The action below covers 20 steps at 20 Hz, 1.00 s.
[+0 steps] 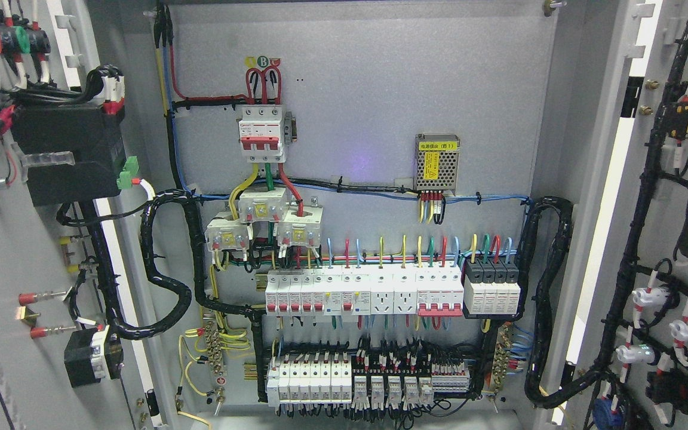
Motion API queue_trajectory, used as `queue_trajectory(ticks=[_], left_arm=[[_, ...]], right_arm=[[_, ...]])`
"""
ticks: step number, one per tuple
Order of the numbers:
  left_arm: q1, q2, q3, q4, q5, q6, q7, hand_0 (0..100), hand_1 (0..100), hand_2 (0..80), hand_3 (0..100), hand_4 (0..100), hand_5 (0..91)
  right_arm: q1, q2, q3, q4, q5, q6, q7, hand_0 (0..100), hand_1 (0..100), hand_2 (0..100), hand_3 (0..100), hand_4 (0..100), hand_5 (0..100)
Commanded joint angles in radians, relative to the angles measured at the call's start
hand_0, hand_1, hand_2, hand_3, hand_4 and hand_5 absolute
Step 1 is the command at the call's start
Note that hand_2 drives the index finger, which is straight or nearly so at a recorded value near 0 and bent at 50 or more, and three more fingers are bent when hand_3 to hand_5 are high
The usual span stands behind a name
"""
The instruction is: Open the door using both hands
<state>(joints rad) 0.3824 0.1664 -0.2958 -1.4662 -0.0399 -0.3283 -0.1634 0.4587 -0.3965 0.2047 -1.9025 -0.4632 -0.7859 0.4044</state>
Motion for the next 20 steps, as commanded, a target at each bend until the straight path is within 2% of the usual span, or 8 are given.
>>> queue_trajectory(ticks=[1, 6, 10, 16, 20], left_arm=[[0.004, 0.065, -0.057, -0.210, 0.003, -0.057, 0.002, 0, 0, 0.0, 0, 3, 0.0], [0.016, 0.071, -0.068, -0.241, 0.006, -0.124, 0.004, 0, 0, 0.0, 0, 3, 0.0], [0.029, 0.093, -0.066, -0.290, 0.017, -0.173, 0.004, 0, 0, 0.0, 0, 3, 0.0], [0.018, 0.099, -0.059, -0.348, 0.015, -0.267, 0.008, 0, 0, 0.0, 0, 3, 0.0], [0.012, 0.097, -0.055, -0.361, 0.009, -0.365, 0.010, 0, 0, 0.0, 0, 3, 0.0]], right_arm=[[0.001, -0.024, -0.119, -0.095, 0.000, -0.214, -0.001, 11, 0, 0, 0, 0, 0], [-0.008, -0.010, -0.134, -0.150, -0.005, -0.216, -0.004, 11, 0, 0, 0, 0, 0], [-0.018, -0.007, -0.131, -0.165, -0.058, -0.211, -0.065, 11, 0, 0, 0, 0, 0], [-0.026, -0.007, -0.133, -0.165, -0.121, -0.203, -0.070, 11, 0, 0, 0, 0, 0], [-0.028, -0.010, -0.133, -0.158, -0.136, -0.203, -0.070, 11, 0, 0, 0, 0, 0]])
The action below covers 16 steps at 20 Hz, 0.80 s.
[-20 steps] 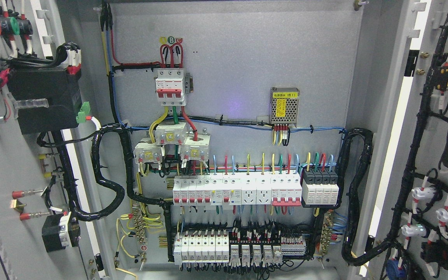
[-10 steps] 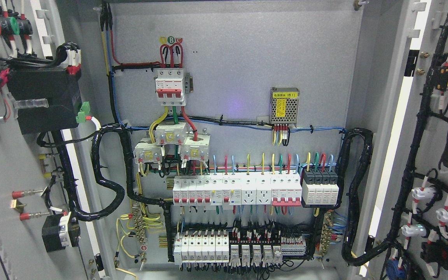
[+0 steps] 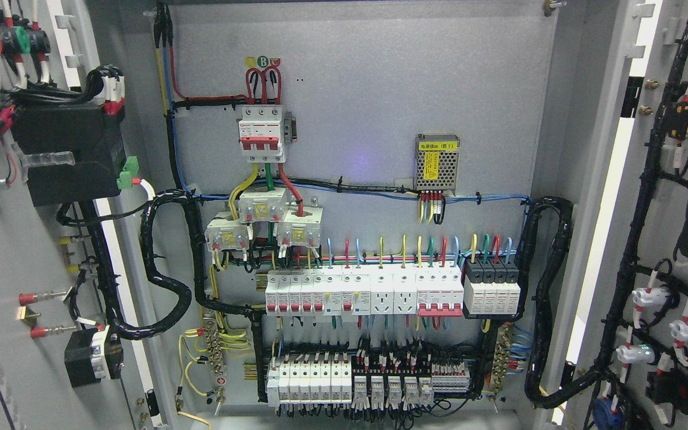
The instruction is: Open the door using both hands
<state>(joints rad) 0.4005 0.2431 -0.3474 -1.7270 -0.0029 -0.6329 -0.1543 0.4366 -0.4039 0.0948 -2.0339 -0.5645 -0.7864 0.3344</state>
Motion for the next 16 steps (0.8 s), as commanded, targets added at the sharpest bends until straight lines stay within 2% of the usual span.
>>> queue_trajectory(ticks=[1, 3, 8, 12, 16], left_arm=[[-0.006, 0.021, -0.002, -0.115, -0.028, -0.083, 0.001, 0, 0, 0.0, 0, 3, 0.0], [-0.006, 0.021, 0.004, -0.132, -0.028, -0.114, 0.004, 0, 0, 0.0, 0, 3, 0.0], [-0.006, 0.016, 0.044, -0.152, -0.026, -0.177, 0.030, 0, 0, 0.0, 0, 3, 0.0], [-0.012, -0.031, 0.097, -0.163, -0.026, -0.234, 0.032, 0, 0, 0.0, 0, 3, 0.0], [-0.017, -0.036, 0.119, -0.172, -0.025, -0.324, 0.033, 0, 0, 0.0, 0, 3, 0.0]], right_arm=[[-0.006, -0.004, -0.023, -0.026, -0.057, -0.198, 0.000, 11, 0, 0, 0, 0, 0], [-0.013, -0.006, -0.023, -0.025, -0.092, -0.174, 0.002, 11, 0, 0, 0, 0, 0], [-0.019, -0.021, -0.024, -0.011, -0.094, -0.169, 0.002, 11, 0, 0, 0, 0, 0], [-0.019, -0.045, -0.027, 0.003, -0.130, -0.168, 0.002, 11, 0, 0, 0, 0, 0], [-0.018, -0.073, -0.050, 0.012, -0.156, -0.166, 0.002, 11, 0, 0, 0, 0, 0]])
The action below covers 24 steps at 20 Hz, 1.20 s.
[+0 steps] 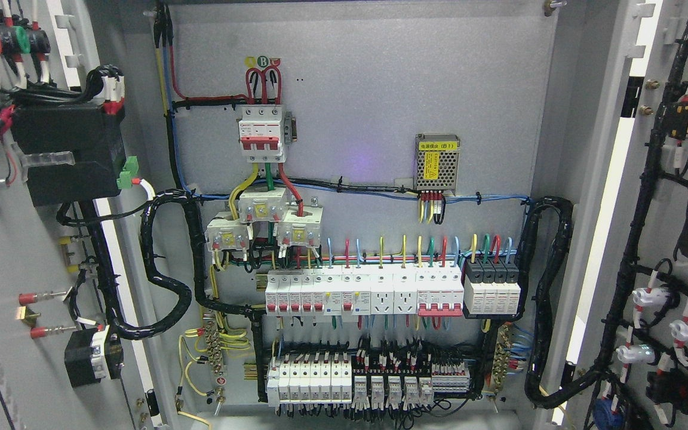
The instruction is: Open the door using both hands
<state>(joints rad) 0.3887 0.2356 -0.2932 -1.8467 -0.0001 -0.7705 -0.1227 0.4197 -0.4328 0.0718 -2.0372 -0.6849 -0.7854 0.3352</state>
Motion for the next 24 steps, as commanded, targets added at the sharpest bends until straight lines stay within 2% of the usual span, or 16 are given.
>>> queue_trajectory(ticks=[1, 4, 13, 20, 24], left_arm=[[-0.005, -0.029, 0.074, -0.054, -0.026, -0.213, 0.002, 0, 0, 0.0, 0, 3, 0.0], [-0.007, -0.036, 0.097, -0.054, -0.021, -0.288, 0.003, 0, 0, 0.0, 0, 3, 0.0], [-0.030, -0.045, 0.161, -0.054, 0.063, -0.469, 0.005, 0, 0, 0.0, 0, 3, 0.0], [-0.039, -0.021, 0.174, -0.054, 0.153, -0.539, 0.003, 0, 0, 0.0, 0, 3, 0.0], [-0.036, 0.004, 0.174, -0.054, 0.163, -0.570, 0.005, 0, 0, 0.0, 0, 3, 0.0]], right_arm=[[-0.001, -0.049, -0.032, 0.018, -0.036, -0.167, 0.002, 11, 0, 0, 0, 0, 0], [0.001, -0.067, -0.035, 0.029, -0.036, -0.154, 0.004, 11, 0, 0, 0, 0, 0], [-0.006, -0.115, -0.044, 0.063, -0.036, -0.127, 0.007, 11, 0, 0, 0, 0, 0], [-0.038, -0.135, -0.047, 0.080, -0.044, -0.117, 0.007, 11, 0, 0, 0, 0, 0], [-0.044, -0.138, -0.053, 0.094, -0.044, -0.117, 0.012, 11, 0, 0, 0, 0, 0]])
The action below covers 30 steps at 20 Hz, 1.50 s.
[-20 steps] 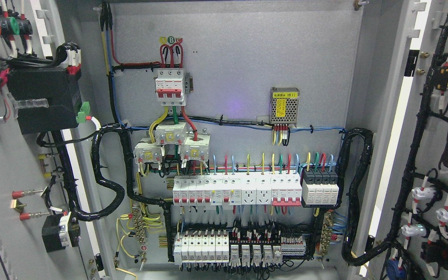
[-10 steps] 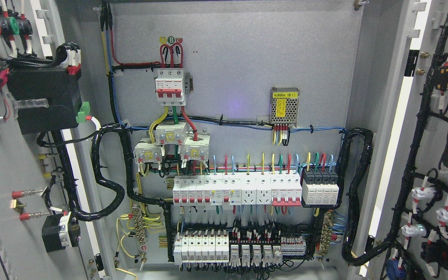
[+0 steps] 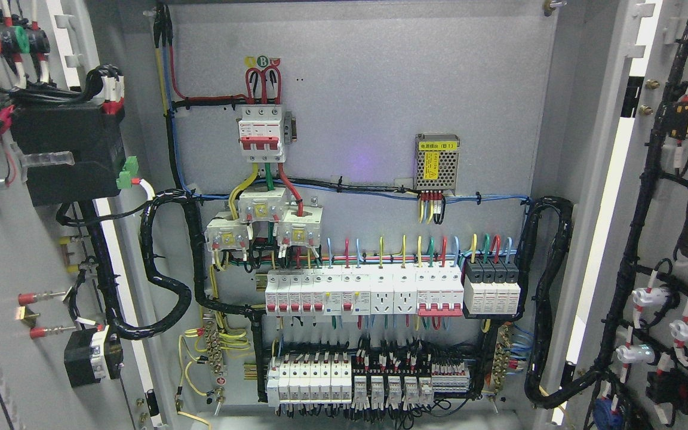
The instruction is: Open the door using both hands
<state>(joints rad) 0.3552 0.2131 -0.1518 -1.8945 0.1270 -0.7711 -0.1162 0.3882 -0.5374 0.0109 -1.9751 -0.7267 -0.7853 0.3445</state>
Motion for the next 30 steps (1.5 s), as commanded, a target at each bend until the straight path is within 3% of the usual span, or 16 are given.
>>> queue_trajectory(ticks=[1, 6, 15, 22, 30], left_arm=[[0.001, 0.029, 0.031, -0.006, 0.046, -0.582, -0.002, 0, 0, 0.0, 0, 3, 0.0], [0.019, 0.054, 0.032, -0.009, 0.076, -0.628, -0.003, 0, 0, 0.0, 0, 3, 0.0], [0.059, 0.089, 0.054, -0.020, 0.126, -0.697, -0.005, 0, 0, 0.0, 0, 3, 0.0], [0.084, 0.112, 0.133, -0.020, 0.186, -0.740, -0.008, 0, 0, 0.0, 0, 3, 0.0], [0.182, 0.134, 0.224, -0.023, 0.232, -0.792, -0.005, 0, 0, 0.0, 0, 3, 0.0]], right_arm=[[-0.012, -0.033, 0.006, 0.035, -0.002, -0.117, 0.002, 11, 0, 0, 0, 0, 0], [-0.025, -0.033, 0.003, 0.039, -0.029, -0.117, 0.002, 11, 0, 0, 0, 0, 0], [-0.022, -0.052, -0.052, 0.055, -0.031, -0.117, 0.002, 11, 0, 0, 0, 0, 0], [-0.017, -0.067, -0.078, 0.064, -0.036, -0.118, 0.004, 11, 0, 0, 0, 0, 0], [-0.009, -0.079, -0.117, 0.073, -0.036, -0.127, 0.005, 11, 0, 0, 0, 0, 0]])
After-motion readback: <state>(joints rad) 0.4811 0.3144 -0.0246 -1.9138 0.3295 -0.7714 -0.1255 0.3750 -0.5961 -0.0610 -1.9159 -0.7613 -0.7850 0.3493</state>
